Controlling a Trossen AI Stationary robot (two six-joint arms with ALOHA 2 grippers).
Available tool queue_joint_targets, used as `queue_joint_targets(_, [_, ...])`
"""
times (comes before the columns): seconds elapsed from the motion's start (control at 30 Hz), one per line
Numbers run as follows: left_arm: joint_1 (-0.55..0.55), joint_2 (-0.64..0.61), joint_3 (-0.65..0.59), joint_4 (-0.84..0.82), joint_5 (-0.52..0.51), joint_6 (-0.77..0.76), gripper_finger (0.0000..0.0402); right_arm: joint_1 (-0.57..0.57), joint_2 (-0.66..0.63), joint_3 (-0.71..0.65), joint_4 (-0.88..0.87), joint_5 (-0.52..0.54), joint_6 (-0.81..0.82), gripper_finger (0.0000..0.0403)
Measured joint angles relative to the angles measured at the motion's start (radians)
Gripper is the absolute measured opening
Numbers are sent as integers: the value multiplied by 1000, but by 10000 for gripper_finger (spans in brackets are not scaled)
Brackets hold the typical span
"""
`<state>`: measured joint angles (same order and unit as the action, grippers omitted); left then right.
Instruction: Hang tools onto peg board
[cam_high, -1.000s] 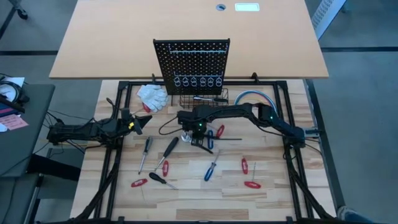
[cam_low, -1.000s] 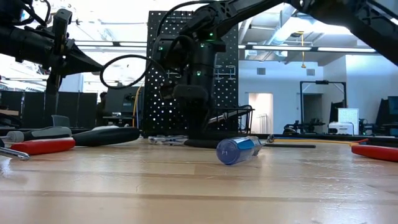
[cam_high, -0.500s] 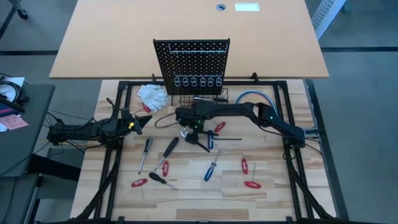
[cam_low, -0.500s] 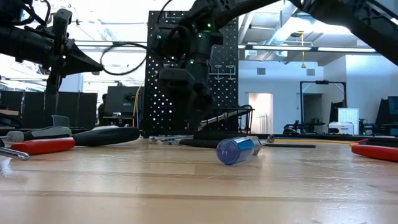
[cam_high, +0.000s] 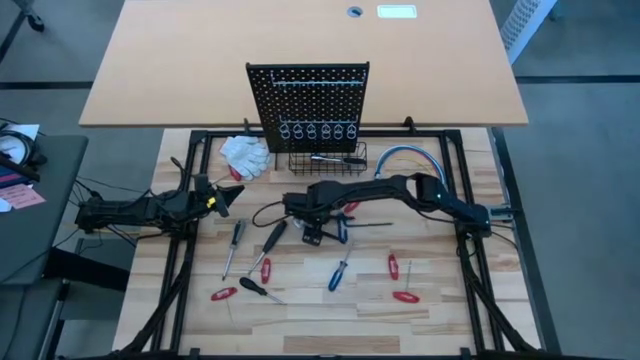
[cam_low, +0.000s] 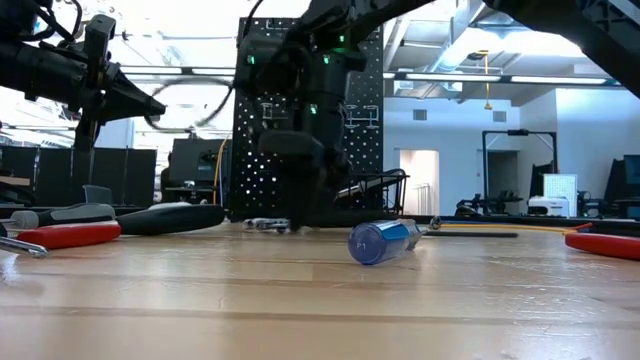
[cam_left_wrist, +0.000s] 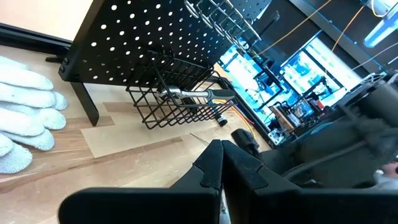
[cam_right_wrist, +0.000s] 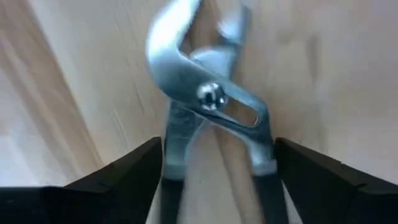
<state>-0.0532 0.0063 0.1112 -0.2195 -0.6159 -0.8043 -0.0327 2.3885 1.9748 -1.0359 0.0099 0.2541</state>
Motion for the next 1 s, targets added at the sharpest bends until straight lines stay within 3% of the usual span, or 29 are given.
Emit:
queue_joint_targets(0.47, [0, 0, 0, 0, 0, -3, 0, -11, -3, -84, 22, -11, -61, 171])
queue_joint_targets(0.87, [0, 0, 0, 0, 0, -3, 0, -17, -2, -34, 12, -19, -74, 165])
queue_joint_targets(1.0, [0, 0, 0, 0, 0, -3, 0, -24, 0, 22, 18, -14, -79, 140])
